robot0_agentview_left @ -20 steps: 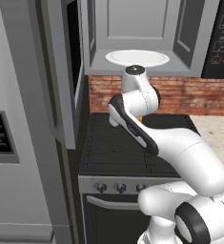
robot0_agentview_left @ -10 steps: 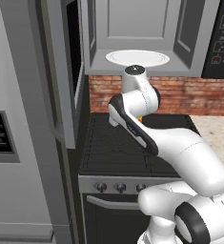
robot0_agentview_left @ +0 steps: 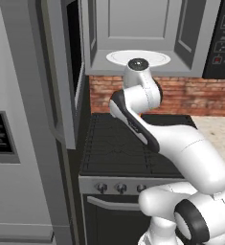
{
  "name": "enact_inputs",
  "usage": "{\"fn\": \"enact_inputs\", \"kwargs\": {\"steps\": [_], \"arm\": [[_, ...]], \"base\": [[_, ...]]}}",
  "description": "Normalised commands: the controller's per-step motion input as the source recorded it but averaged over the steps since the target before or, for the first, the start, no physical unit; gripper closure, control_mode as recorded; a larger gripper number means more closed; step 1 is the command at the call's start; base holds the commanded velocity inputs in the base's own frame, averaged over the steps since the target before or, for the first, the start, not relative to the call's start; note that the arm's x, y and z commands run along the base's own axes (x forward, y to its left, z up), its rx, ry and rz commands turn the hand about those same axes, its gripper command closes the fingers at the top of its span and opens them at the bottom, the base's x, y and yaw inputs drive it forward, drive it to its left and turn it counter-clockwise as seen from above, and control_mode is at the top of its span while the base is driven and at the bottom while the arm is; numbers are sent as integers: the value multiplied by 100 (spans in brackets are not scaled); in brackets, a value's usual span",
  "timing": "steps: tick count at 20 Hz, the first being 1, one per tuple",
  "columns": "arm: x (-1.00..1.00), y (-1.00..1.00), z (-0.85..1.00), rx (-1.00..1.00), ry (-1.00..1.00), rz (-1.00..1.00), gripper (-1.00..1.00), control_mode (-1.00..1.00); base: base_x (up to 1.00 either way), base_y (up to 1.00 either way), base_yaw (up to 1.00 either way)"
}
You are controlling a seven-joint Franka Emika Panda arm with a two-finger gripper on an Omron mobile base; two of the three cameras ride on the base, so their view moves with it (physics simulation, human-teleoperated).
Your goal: Place the microwavable item in the microwave. Then, close the microwave door and press the start button.
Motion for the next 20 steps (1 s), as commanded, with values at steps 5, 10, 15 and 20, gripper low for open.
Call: {"fn": "enact_inputs", "kwargs": {"steps": [5, 10, 15, 20], "arm": [[63, -3, 99, -4, -31, 3, 100, -100], [15, -20, 85, -3, -20, 0, 100, -100], [13, -26, 63, 0, -15, 0, 100, -100], [38, -18, 36, 0, -9, 0, 100, -100]], "base": [[0, 0, 0], [0, 0, 0], [0, 0, 0], [0, 0, 0]]}}
